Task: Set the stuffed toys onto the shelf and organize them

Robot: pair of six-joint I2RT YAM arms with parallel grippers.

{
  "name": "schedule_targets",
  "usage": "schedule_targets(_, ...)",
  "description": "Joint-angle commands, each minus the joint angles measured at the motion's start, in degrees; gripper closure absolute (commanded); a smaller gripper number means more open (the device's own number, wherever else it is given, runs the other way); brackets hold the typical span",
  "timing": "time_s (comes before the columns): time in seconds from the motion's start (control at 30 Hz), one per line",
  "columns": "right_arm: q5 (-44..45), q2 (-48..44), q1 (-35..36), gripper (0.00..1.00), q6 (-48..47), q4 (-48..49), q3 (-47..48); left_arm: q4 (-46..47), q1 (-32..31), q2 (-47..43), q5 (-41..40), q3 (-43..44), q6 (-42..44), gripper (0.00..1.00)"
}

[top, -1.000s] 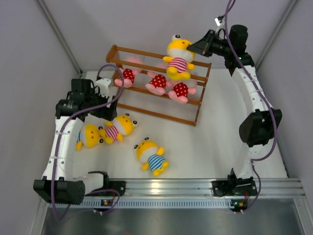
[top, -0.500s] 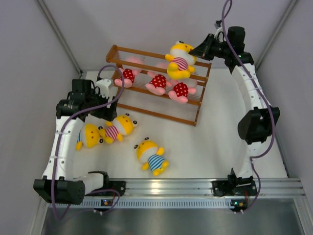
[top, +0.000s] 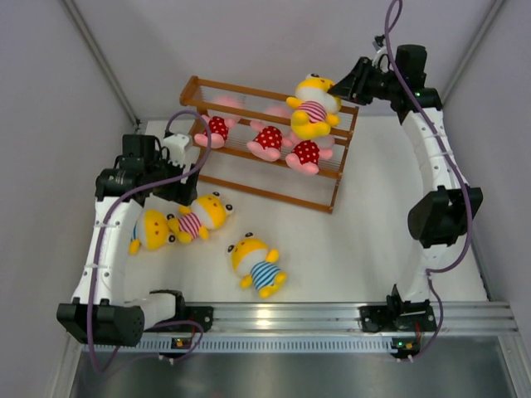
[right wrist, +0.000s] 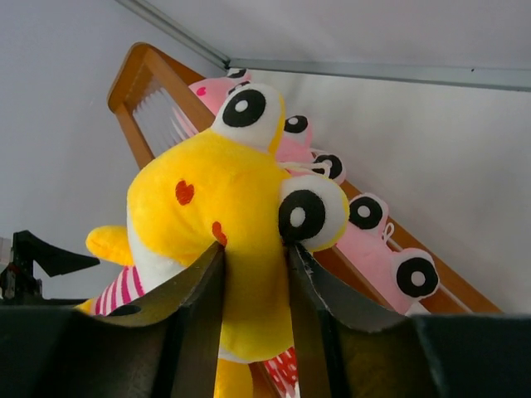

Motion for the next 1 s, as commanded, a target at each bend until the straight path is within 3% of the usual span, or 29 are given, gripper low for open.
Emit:
schedule_targets(0.0,0.0,-3.1,-0.3,0.64,-0.7,1.3,-0.6,0.3,0.1,-1.0,-0.8,-0.7,1.3,0.13)
schedule_targets(0.33,1.0,-8.1,-0.4,0.38,-3.3,6.7,-4.8,-0.2,0.7,1.5,-2.0,-3.9,5.3,0.05)
schedule_targets(0.53,1.9,-11.8,-0.4,0.22,-6.2,9.1,-5.7,0.6,2.3,5.7,-4.3,-13.5,14.0,0.04)
schedule_targets(0.67,1.8,-12.8,-0.4,0.21,-7.0,10.2,-6.5,8.0,2.2,10.6,-11.5,-18.7,14.9,0.04)
schedule_targets(0.87,0.9,-13.4,-0.4,0.21,-7.2,10.2,-7.1,13.1,2.2,15.9,-14.8,-22.4,14.8,0.05)
schedule_targets(0.93,0.9,-14.0,-0.4,0.21,-7.7,10.4,-7.6,14.8,2.2,16.6,-14.8,-24.0,14.6,0.1)
schedule_targets(0.97,0.9,-14.4,-0.4,0.21,-7.8,10.5,-7.9,15.0,2.3,17.6,-14.3,-24.1,14.5,0.18)
